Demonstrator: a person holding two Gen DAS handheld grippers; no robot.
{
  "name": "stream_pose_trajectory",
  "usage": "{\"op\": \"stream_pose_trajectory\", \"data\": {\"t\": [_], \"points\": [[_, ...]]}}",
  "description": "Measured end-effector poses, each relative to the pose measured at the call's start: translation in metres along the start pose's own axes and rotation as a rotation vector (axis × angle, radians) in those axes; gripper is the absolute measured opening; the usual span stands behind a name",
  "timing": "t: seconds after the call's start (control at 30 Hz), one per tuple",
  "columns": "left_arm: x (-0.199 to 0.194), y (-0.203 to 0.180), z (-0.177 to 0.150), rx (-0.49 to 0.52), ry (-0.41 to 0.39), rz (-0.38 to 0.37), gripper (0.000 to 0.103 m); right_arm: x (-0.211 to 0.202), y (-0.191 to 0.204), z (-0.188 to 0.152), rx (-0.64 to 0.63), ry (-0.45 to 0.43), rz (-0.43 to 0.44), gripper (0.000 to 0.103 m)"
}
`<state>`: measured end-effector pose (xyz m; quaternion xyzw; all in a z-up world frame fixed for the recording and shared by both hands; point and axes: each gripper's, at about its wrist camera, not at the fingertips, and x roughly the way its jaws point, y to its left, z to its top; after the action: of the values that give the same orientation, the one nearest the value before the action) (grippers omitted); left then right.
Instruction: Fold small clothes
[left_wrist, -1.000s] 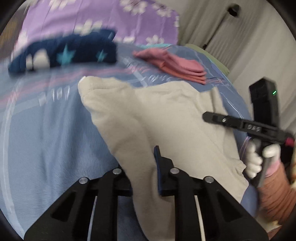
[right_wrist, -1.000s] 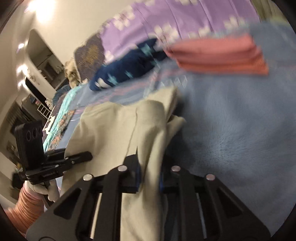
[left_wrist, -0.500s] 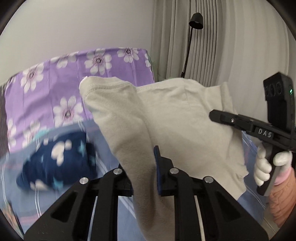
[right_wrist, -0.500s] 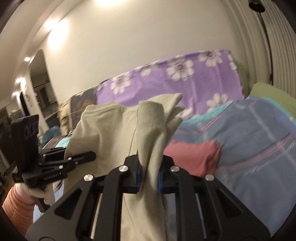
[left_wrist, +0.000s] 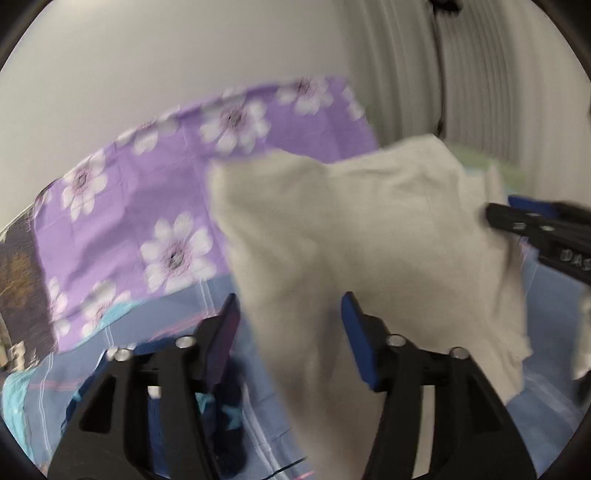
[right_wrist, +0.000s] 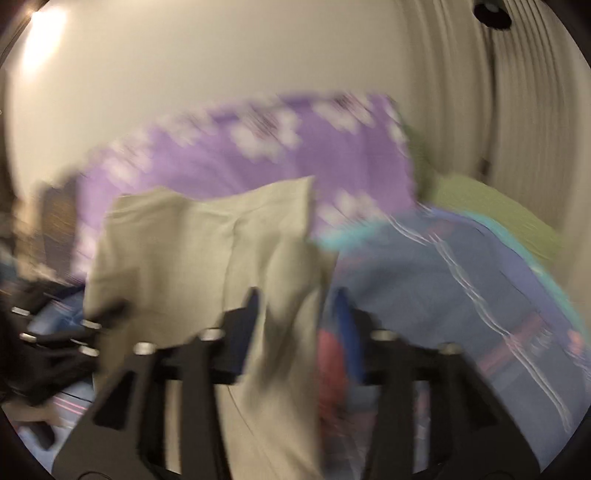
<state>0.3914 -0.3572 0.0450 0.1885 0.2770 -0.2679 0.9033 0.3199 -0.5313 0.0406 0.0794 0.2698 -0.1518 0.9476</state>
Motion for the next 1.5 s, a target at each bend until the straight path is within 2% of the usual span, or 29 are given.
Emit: {"op": "stream_pose_trajectory", "data": {"t": [0.07, 0.1, 0.2, 0.23, 0.27, 0.33, 0.37, 0.47, 0.6, 0.73, 0.9, 1.03, 1.13, 1.2, 1.33, 1.5], "points": [[0.017, -0.004, -0.027, 0.024, 0.087, -0.02, 0.058, 0.005, -0.008, -0.029, 0.02, 0.047, 0.042, 0.047], [0.019, -0.006, -0.042, 0.041, 0.104, -0.034, 0.058, 0.0, -0.012, -0.051, 0.023, 0.055, 0.09, 0.047], [0.009, -0.015, -0.086, 0.053, 0.135, -0.086, 0.058, -0.022, -0.014, -0.099, 0.008, 0.07, 0.151, 0.047], [0.0, -0.018, -0.1, 0.039, 0.136, -0.113, 0.058, -0.034, -0.014, -0.114, 0.005, 0.071, 0.166, 0.05], [-0.013, -0.021, -0.111, 0.021, 0.133, -0.14, 0.058, -0.047, -0.013, -0.127, 0.005, 0.067, 0.178, 0.056], [-0.045, -0.029, -0.133, -0.025, 0.112, -0.194, 0.064, -0.08, -0.012, -0.151, 0.016, 0.04, 0.185, 0.069], [-0.063, -0.033, -0.142, -0.039, 0.091, -0.199, 0.069, -0.097, -0.01, -0.16, 0.022, 0.023, 0.179, 0.075], [-0.115, -0.047, -0.167, -0.065, 0.005, -0.186, 0.082, -0.147, -0.001, -0.184, 0.031, -0.027, 0.131, 0.087], [-0.186, -0.055, -0.193, -0.154, -0.092, -0.197, 0.093, -0.206, 0.011, -0.199, 0.044, -0.047, 0.06, 0.09], [-0.246, -0.056, -0.208, -0.194, -0.173, -0.152, 0.102, -0.258, 0.019, -0.205, 0.075, -0.094, 0.038, 0.096], [-0.301, -0.062, -0.22, -0.197, -0.226, -0.093, 0.102, -0.313, 0.036, -0.215, 0.061, -0.127, 0.008, 0.1], [-0.335, -0.065, -0.231, -0.189, -0.244, -0.011, 0.102, -0.336, 0.048, -0.225, 0.057, -0.136, -0.012, 0.101], [-0.356, -0.062, -0.241, -0.207, -0.259, 0.016, 0.102, -0.347, 0.058, -0.235, 0.042, -0.125, -0.006, 0.101], [-0.366, -0.058, -0.248, -0.217, -0.259, 0.038, 0.102, -0.352, 0.066, -0.242, 0.022, -0.103, 0.0, 0.101], [-0.38, -0.055, -0.264, -0.206, -0.22, 0.137, 0.102, -0.353, 0.076, -0.251, 0.003, -0.08, -0.011, 0.101], [-0.383, -0.047, -0.278, -0.232, -0.173, 0.092, 0.102, -0.356, 0.088, -0.257, 0.005, -0.07, -0.012, 0.101]]}}
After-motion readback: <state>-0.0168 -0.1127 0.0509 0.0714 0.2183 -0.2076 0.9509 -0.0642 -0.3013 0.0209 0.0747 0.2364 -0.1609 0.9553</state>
